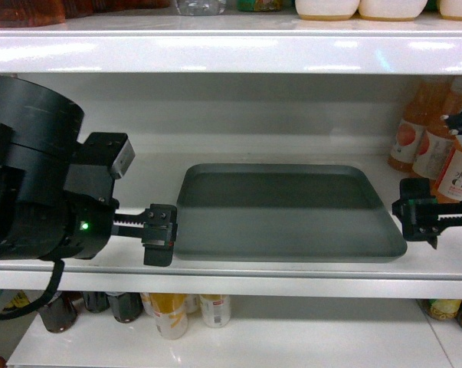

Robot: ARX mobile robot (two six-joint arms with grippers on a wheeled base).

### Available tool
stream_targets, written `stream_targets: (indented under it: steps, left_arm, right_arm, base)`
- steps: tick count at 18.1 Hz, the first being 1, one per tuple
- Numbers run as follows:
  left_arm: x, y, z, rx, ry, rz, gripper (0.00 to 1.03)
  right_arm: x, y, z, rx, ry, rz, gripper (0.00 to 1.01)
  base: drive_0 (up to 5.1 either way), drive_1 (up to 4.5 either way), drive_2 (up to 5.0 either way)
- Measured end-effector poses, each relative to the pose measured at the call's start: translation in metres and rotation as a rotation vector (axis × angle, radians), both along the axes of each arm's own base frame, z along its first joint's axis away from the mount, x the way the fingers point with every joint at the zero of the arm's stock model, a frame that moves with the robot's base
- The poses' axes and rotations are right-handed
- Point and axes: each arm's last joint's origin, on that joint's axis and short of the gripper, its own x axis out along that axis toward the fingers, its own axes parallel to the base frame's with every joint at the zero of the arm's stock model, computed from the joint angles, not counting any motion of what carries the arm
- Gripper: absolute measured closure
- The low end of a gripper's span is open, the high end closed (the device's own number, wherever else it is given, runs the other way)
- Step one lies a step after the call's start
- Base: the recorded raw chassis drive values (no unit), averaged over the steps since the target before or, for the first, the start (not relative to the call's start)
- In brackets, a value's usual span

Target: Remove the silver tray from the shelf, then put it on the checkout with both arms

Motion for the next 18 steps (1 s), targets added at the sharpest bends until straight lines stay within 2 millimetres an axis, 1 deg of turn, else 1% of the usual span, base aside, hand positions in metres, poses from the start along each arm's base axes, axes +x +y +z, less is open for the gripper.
stream_targets:
  steps: [1,3,6,8,10,14,16,18]
  left_arm:
    - [0.013,-0.002,-0.009,0.005,0.020,0.004,0.05]
    - [0.033,-0.004,-0.022,0.006,0.059,0.019,0.05]
    - [0.060,-0.012,-0.034,-0.008,0.083,0.030,0.05]
    - [0.075,-0.015,-0.041,-0.016,0.096,0.040,0.05]
    - [0.084,-0.020,-0.042,-0.015,0.100,0.041,0.05]
    - [0.098,-0.023,-0.045,0.006,0.097,0.059,0.05]
    - [0.102,-0.024,-0.045,0.012,0.105,0.061,0.05]
    - [0.103,-0.024,-0.045,0.015,0.106,0.063,0.05]
  right_arm:
    - [0.011,-0.001,-0.006,0.001,0.028,-0.007,0.03]
    - [0.035,0.000,-0.016,-0.004,0.057,-0.014,0.03]
    - [0.065,0.000,-0.030,-0.022,0.087,-0.035,0.03]
    - [0.083,-0.004,-0.043,-0.032,0.126,-0.057,0.03]
    - [0.099,-0.011,-0.050,-0.026,0.149,-0.080,0.03]
    - [0.128,-0.017,-0.049,0.014,0.158,-0.102,0.03]
    - [0.139,-0.017,-0.051,0.035,0.175,-0.103,0.03]
    - [0.143,-0.016,-0.052,0.040,0.186,-0.098,0.03]
  base:
    - [0.0,0.00,0.0]
    - [0.0,0.00,0.0]
    - [0.0,0.00,0.0]
    - [0.0,0.00,0.0]
    - [0.0,0.00,0.0]
    - [0.0,0.00,0.0]
    - [0.0,0.00,0.0]
    - [0.0,0.00,0.0]
